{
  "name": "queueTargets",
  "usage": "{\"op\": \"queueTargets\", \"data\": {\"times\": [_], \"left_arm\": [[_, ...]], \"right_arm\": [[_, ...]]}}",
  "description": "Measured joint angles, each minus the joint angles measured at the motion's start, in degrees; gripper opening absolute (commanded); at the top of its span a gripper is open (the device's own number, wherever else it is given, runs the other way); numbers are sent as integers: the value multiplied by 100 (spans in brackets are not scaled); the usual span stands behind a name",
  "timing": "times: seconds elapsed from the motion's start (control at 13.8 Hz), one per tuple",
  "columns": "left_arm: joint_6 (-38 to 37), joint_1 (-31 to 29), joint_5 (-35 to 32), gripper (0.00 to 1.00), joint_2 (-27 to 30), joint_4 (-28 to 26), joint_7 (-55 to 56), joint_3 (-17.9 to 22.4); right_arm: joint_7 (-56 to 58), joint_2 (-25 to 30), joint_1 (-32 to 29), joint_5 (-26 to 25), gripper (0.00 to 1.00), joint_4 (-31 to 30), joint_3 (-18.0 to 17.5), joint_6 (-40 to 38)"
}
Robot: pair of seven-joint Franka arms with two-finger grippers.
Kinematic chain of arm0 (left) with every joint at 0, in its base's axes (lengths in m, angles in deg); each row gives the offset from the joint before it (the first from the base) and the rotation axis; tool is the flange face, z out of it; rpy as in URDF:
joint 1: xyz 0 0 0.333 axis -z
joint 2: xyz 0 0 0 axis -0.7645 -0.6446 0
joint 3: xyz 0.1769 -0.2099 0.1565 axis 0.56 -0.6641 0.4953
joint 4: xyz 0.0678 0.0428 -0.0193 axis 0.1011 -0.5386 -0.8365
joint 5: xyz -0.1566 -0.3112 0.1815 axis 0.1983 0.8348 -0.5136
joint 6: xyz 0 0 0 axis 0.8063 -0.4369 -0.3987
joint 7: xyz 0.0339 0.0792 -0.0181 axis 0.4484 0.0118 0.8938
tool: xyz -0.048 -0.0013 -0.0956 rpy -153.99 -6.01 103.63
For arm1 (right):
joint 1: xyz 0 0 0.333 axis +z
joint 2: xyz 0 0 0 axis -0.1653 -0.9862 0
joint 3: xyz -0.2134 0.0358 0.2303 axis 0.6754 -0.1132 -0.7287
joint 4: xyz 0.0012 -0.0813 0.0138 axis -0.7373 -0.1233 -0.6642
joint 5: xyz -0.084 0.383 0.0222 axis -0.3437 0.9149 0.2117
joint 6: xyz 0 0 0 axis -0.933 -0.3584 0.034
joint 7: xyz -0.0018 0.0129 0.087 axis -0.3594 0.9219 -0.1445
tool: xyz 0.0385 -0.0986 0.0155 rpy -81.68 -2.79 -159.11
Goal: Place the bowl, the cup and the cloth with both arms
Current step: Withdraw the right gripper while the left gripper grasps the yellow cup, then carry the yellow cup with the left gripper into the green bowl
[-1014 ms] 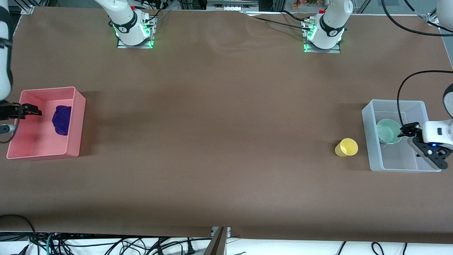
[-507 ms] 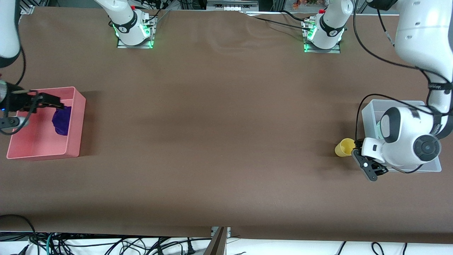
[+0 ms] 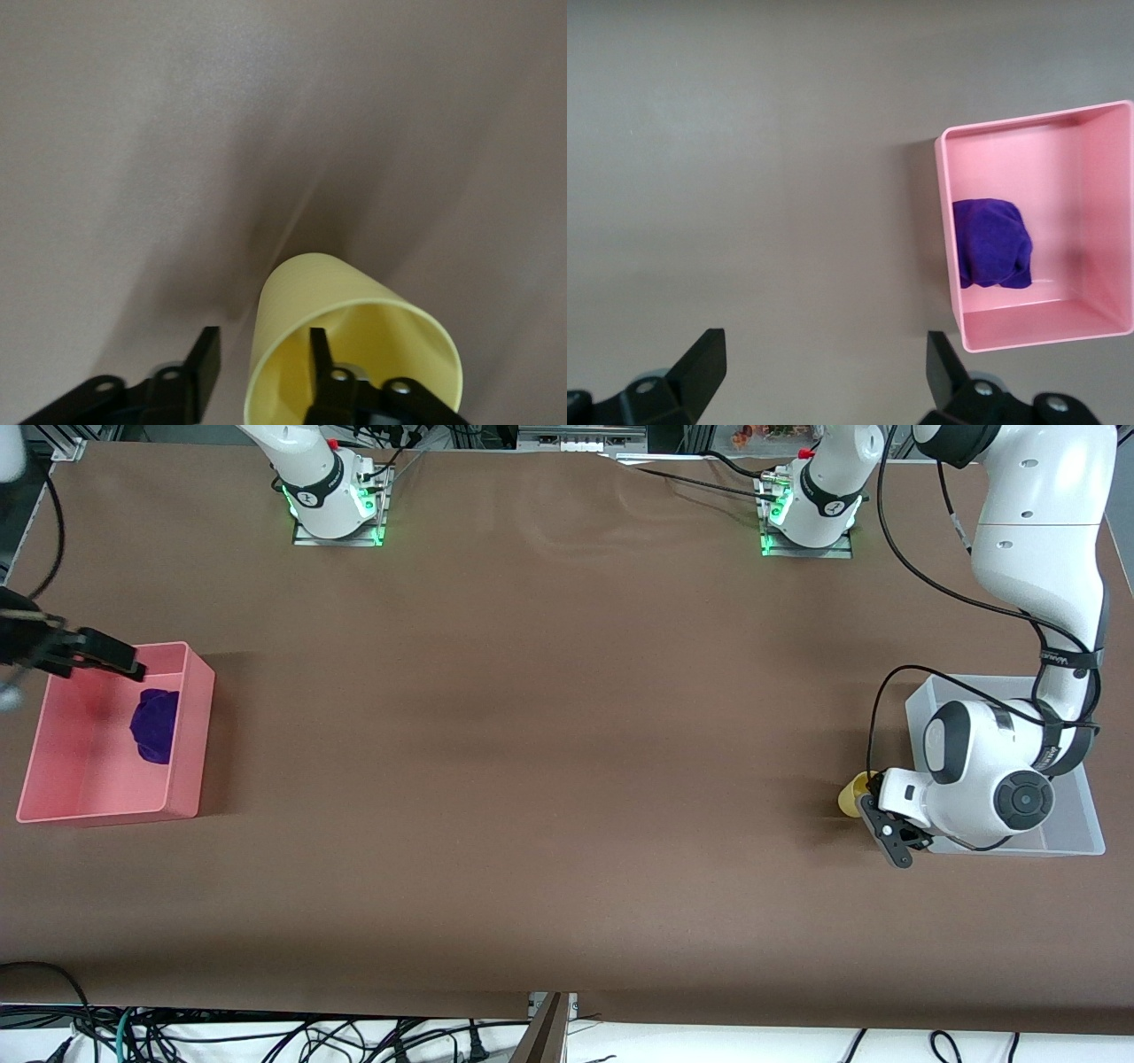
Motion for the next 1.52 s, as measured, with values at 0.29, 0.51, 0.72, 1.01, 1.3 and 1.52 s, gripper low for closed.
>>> {"op": "queueTargets", "data": {"times": [0.29,0.51,0.72,1.01,1.3,1.52], "left_arm": [[37,-2,1,0,91,61,-143,-2],[-493,-5,2,0,445,310,-176,-2],[-1860,-73,1,0,746,1068,-235,57],[-2353,-595,-509,0,773,1410,-618,138],[-1728,-1226,-775,0,516,982,-1117,142],[-869,-1477,-775,26,399,279,-1184,141]], "right_arm": [[88,128,3,-406,100,-10,-46,-405],[503,126,4,-444,100,-19,-47,-723],[535,123,13,-444,100,-19,-69,-855],[555,24,39,-452,100,126,-70,-930],[597,-89,42,-461,100,272,-69,-952],[611,-107,44,-461,100,285,-70,-952]]}}
